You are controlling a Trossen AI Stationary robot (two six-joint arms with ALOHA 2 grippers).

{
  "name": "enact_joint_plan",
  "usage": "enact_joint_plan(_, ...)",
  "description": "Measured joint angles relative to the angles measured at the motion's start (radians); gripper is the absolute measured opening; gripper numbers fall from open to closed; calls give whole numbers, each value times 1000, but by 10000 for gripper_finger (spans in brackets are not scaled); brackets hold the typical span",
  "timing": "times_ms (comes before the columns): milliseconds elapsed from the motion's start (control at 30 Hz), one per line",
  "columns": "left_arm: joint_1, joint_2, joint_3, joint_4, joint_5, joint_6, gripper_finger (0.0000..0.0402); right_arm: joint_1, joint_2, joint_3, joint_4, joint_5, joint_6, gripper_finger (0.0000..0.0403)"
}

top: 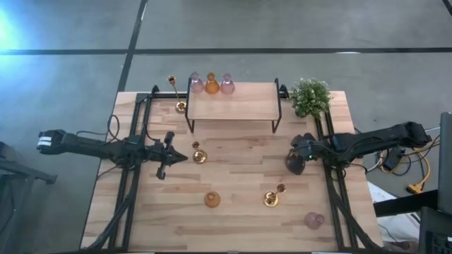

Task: Pick & Place candle stick holders
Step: Put the top yellow glass candle holder on the shelf aligned with the other glass candle holders

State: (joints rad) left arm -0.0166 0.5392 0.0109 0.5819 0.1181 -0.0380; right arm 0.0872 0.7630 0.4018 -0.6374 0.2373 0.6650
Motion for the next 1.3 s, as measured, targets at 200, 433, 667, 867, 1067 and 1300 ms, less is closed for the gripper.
enact_joint_plan(200, 0, 0, 0, 0, 0, 0, 14, 0, -34, 108, -203, -11, -3, 232)
enact_joint_plan(433, 0, 0, 0, 0, 0, 0, 14, 19, -96, 93, -239, -39, 65, 230)
enact_joint_plan(667, 0, 0, 1, 0, 0, 0, 14, 56, -127, 78, -251, -36, 91, 232)
enact_joint_plan(867, 0, 0, 1, 0, 0, 0, 14, 90, -128, 50, -245, -29, 93, 240)
enact_joint_plan(1067, 0, 0, 1, 0, 0, 0, 14, 113, -127, 7, -165, 0, 96, 232)
enact_joint_plan(1300, 0, 0, 1, 0, 0, 0, 14, 113, -127, -57, -93, 10, 108, 224)
